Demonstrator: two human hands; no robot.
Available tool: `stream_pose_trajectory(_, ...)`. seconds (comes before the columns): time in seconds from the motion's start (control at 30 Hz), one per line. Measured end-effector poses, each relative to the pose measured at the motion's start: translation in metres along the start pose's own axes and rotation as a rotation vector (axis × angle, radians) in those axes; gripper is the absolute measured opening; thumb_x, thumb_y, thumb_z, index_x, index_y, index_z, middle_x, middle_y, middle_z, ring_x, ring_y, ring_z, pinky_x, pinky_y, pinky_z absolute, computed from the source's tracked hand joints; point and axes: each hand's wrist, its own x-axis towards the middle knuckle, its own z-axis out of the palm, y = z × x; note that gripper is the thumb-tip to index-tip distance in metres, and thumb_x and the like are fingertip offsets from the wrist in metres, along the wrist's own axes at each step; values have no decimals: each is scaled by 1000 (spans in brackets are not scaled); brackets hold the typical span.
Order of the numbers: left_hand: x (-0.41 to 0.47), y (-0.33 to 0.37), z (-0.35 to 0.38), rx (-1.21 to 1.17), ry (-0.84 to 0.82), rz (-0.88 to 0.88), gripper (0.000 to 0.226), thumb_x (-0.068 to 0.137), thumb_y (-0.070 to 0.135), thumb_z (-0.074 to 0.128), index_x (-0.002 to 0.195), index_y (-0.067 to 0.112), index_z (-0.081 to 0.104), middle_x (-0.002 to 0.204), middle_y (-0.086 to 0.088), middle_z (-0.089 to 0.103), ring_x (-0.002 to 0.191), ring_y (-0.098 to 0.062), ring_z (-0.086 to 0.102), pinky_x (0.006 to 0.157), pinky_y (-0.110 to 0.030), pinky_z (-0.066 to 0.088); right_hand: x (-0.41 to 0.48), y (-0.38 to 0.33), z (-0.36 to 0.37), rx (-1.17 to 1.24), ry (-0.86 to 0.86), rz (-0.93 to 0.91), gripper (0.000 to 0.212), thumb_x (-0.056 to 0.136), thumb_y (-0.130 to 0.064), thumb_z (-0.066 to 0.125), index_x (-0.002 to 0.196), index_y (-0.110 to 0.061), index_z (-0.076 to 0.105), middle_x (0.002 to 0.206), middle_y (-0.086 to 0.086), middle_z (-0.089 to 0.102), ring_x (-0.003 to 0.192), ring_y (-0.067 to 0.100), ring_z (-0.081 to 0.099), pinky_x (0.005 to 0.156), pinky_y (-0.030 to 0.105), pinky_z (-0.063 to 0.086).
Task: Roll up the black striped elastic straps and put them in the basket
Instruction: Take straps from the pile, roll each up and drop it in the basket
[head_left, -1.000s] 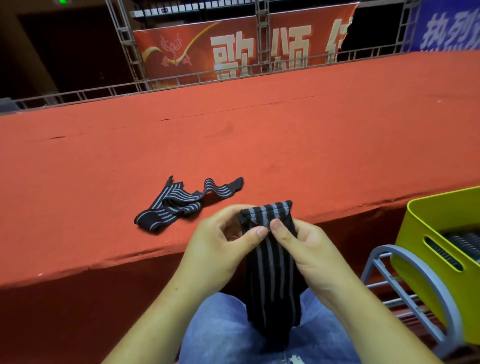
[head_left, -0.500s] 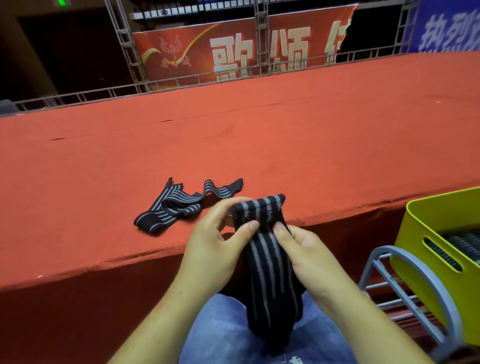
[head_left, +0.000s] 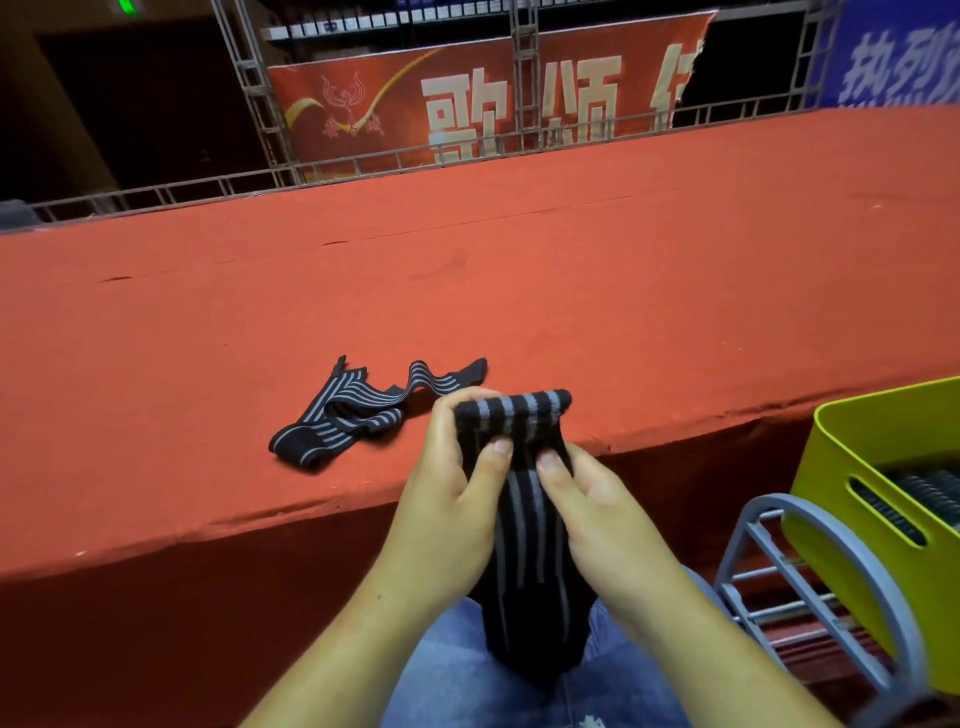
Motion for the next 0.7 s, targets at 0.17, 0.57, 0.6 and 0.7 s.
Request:
stream_pose_trajectory(0.17, 2, 3, -3, -12, 2, 27, 34, 99, -3, 58, 119, 24, 58, 110, 13, 67, 109, -10, 66, 95, -23, 50, 0, -5, -3, 99, 21, 46, 28, 111, -31, 49, 115, -22, 75, 111, 9, 80, 110, 26, 76, 105, 55, 54)
stream_pose_trajectory(0.57, -2, -3, 1, 37, -68, 50, 39, 94, -11, 62, 110, 24, 69, 128, 14, 69, 129, -7, 60, 110, -36, 48, 2, -11, -9, 267, -67, 38, 51, 97, -51, 58, 124, -11, 74, 118, 16, 77, 117, 30, 73, 110, 51, 51)
stream_pose_trajectory(0.6, -1, -5, 1, 50, -68, 53, 39, 94, -10, 63, 111, 25, 69, 129, 13, 68, 131, -9, 59, 111, -39, 47, 1, -13, -9, 278, -73, 24, 47, 98, -45, 56, 124, -10, 73, 118, 16, 77, 117, 29, 73, 108, 48, 52)
stream_pose_trajectory(0.7, -2, -6, -1, 74, -102, 26, 41, 92, -4, 68, 120, 26, 64, 131, 14, 64, 133, -9, 56, 112, -40, 46, 2, -13, -10, 292, -79, -2, 41, 100, -37, 55, 123, -9, 73, 117, 15, 78, 114, 27, 74, 98, 37, 57)
